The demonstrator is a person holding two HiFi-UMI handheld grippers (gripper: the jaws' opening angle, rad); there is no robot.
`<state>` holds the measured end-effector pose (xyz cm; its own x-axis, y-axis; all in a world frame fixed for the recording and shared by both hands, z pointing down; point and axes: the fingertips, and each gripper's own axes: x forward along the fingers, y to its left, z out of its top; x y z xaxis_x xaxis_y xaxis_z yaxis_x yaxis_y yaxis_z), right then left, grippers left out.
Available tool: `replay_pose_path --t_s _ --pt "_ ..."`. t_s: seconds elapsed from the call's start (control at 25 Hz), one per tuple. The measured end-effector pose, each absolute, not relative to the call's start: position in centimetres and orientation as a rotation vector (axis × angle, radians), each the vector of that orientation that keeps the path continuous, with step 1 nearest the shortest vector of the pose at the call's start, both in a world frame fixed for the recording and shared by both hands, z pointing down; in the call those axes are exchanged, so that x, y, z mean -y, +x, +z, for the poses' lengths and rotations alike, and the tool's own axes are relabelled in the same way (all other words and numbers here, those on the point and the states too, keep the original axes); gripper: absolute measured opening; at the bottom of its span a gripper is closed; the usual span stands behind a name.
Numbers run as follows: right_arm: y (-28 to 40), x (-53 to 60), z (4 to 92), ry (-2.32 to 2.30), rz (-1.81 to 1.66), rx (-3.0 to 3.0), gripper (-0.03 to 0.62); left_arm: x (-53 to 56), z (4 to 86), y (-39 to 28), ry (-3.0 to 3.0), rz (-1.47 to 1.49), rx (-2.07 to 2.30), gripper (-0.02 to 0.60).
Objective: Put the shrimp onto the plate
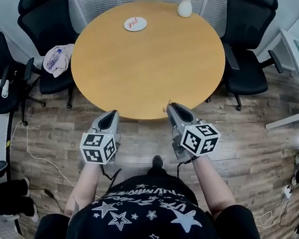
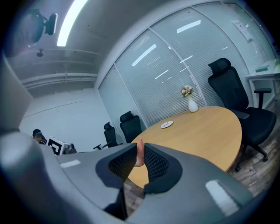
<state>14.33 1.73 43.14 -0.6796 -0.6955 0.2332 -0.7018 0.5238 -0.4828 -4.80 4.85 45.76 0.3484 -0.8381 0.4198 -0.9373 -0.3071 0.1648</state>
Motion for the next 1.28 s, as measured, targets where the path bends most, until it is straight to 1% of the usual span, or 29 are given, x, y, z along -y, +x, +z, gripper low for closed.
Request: replay_pose_path --t_s 0.24,0.64,0.92,1.12,1.28 --pt "15.8 1.7 43.6 1.187 0.881 2.754 0.052 -1.8 46.1 -3.3 2.214 0.376 1.610 0.002" --pt "18.4 5.1 44.0 1.199 0.917 2.767 0.052 0.9 45.5 -3.0 2.184 0.387 1.673 0.003" --pt "17.4 6.5 44.6 1.171 0.919 2.753 0.052 2.1 47.0 -3.5 2.152 0.377 1.666 0.002" --pt "16.8 9.2 45.0 1.206 0.922 2.730 0.052 5.6 46.8 -4.8 2.169 0.356 1.663 0.002" --pt "15.1 11.9 44.4 1.211 0.911 2.735 0.052 9.3 45.9 -6.5 2.198 0.325 1.663 0.002"
